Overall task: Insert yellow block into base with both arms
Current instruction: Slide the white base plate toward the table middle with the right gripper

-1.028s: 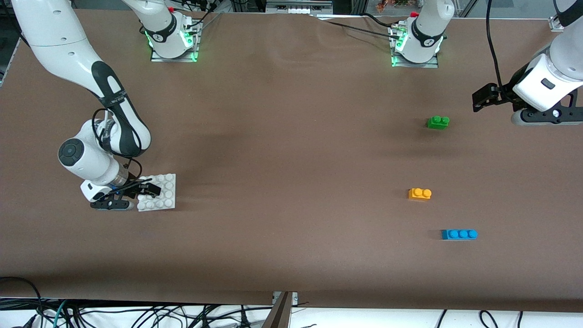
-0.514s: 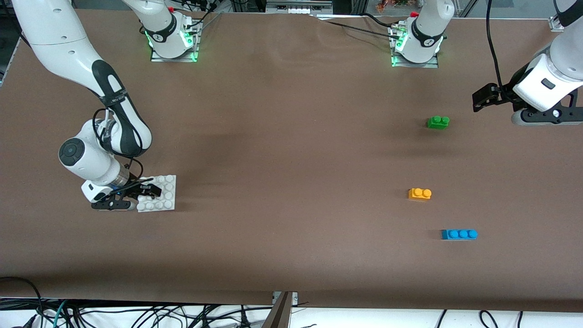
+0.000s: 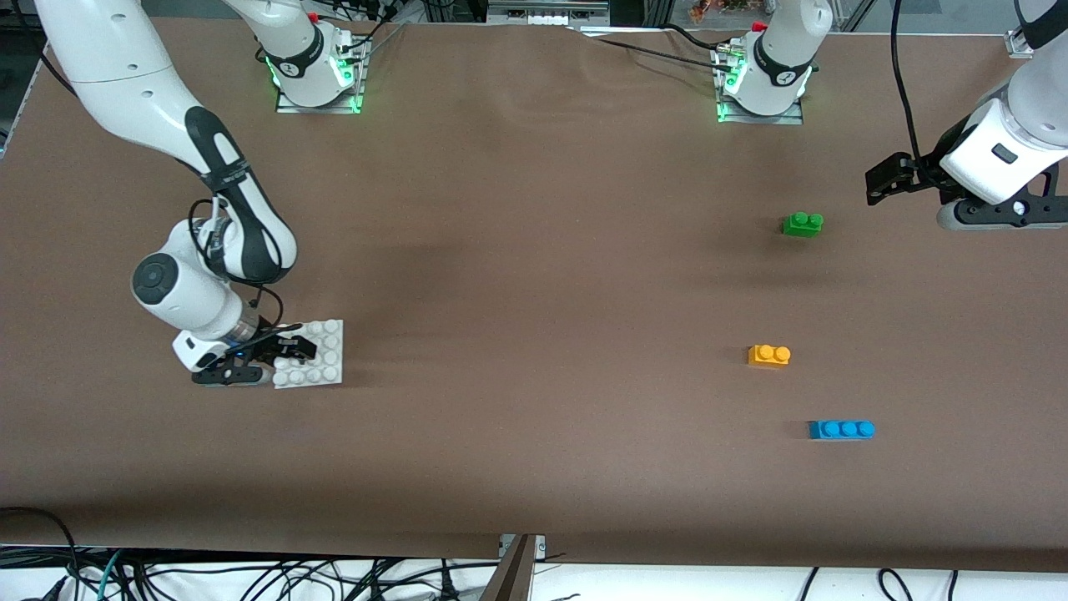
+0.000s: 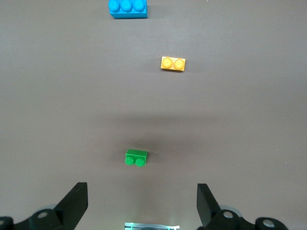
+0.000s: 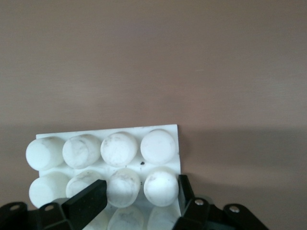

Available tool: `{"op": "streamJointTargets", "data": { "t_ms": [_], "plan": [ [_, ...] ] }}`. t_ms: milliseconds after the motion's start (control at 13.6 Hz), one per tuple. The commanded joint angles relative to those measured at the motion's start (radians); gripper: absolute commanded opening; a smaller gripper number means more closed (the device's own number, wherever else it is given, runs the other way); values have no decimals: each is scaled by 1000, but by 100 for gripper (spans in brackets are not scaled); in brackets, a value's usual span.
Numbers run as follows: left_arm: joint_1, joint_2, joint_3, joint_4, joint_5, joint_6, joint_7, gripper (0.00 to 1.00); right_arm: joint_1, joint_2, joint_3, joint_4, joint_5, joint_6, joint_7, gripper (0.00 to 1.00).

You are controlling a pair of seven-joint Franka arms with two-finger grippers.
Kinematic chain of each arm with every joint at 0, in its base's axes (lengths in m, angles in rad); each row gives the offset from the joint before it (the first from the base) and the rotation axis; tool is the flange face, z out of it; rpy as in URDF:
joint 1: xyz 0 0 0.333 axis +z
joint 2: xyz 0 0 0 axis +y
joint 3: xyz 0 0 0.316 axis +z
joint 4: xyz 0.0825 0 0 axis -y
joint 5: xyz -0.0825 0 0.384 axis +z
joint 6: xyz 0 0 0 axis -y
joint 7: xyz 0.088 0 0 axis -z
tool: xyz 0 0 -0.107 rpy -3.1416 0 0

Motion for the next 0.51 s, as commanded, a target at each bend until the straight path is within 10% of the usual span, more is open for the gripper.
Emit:
{"op": "streamJointTargets", "data": {
  "t_ms": [0,441],
  "plan": [
    [6,-4,-1,9,-25,-14,17,100,78,11,4,11,2,1,136,64],
    [6,1,-2,20,-25,-15,16,100,257,85,-2,109,-2,-1,418,64]
  ]
}}
